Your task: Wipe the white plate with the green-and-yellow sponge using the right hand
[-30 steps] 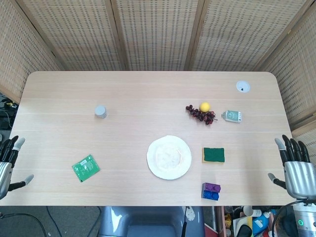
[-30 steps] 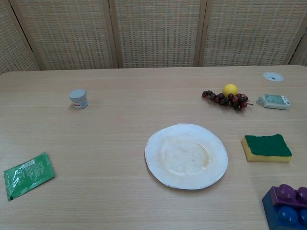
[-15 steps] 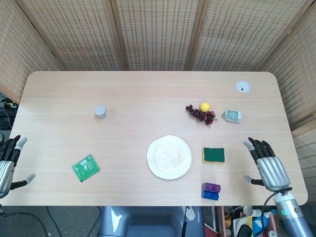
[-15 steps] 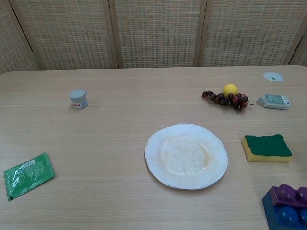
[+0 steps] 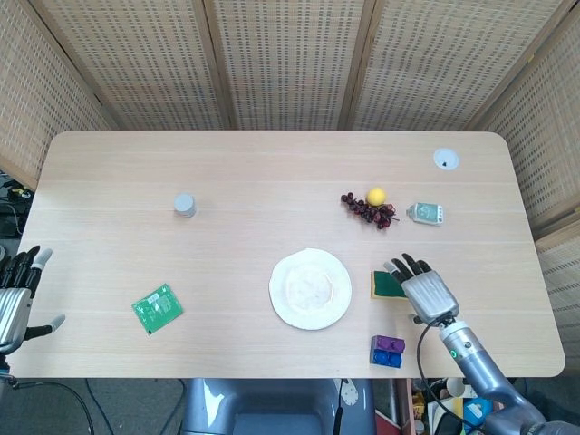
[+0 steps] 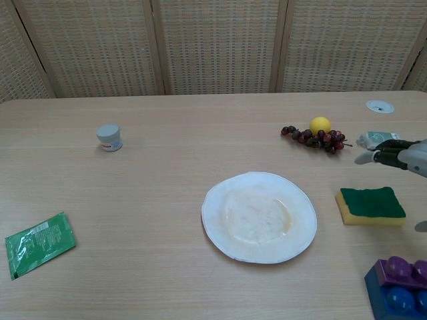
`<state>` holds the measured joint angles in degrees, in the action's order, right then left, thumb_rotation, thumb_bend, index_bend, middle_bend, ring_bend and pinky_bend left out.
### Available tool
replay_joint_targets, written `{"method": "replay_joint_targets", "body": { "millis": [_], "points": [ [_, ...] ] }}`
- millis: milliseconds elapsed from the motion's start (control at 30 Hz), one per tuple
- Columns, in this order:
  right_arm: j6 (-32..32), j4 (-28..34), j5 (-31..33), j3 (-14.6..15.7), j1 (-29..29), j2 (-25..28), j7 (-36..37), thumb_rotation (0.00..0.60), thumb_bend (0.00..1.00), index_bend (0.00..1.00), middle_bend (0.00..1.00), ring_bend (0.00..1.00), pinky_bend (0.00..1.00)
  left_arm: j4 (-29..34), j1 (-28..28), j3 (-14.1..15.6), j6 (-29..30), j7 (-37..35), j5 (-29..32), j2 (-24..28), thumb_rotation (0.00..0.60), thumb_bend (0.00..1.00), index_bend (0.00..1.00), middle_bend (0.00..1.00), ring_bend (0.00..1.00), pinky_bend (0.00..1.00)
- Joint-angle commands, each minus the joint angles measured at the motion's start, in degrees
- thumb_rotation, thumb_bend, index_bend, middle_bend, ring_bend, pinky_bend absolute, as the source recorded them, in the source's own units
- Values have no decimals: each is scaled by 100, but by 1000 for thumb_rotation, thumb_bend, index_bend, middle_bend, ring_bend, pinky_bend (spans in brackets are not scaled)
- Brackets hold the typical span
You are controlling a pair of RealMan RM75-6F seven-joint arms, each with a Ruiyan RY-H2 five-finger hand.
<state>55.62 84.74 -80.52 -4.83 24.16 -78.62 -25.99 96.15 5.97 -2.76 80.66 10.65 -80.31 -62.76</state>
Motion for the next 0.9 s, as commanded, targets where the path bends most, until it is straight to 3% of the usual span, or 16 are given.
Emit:
{"method": "replay_joint_targets", "body": {
  "millis": [33,400,900],
  "points": [
    [-170,-259,348,-51,190,-424,-443,600,0,105,140,27,243,-32,31,-33,-44,33,74,-27,600,0,0,0,0,0],
    [-373,-976,959,-198,502,-1068,-667,600,0,134,226,124,366,-107,106,-99,-165,100,286,-93,600,0,0,0,0,0],
    [-443,-1706,1058,-168,800,-1611,-543,600,3,274,328,215,447,-160,148,-127,-212,110,420,-136,600,0,0,0,0,0]
  ]
}}
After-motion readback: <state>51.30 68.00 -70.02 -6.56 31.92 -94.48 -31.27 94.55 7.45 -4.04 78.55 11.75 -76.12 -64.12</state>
